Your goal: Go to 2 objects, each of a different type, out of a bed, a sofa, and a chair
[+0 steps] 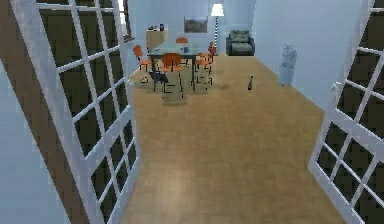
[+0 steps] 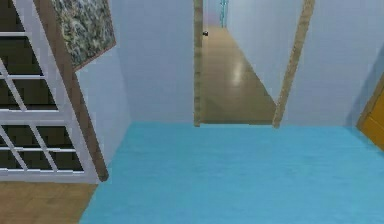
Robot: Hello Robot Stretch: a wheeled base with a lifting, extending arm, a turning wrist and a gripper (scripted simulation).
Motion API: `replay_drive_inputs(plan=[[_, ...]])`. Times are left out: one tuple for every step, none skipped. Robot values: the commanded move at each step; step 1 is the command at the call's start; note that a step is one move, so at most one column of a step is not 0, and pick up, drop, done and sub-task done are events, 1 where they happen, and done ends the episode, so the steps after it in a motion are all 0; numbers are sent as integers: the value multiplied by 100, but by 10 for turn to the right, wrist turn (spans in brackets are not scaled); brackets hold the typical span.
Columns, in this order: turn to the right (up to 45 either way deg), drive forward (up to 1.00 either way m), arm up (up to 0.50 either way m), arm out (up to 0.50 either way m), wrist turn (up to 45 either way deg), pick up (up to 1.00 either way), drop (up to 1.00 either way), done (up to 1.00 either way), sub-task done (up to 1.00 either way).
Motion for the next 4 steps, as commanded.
replay_drive_inputs(plan=[[60,0,0,0,0,0,0,0,0],[0,100,0,0,0,0,0,0,0],[0,100,0,0,0,0,0,0,0],[0,90,0,0,0,0,0,0,0]])
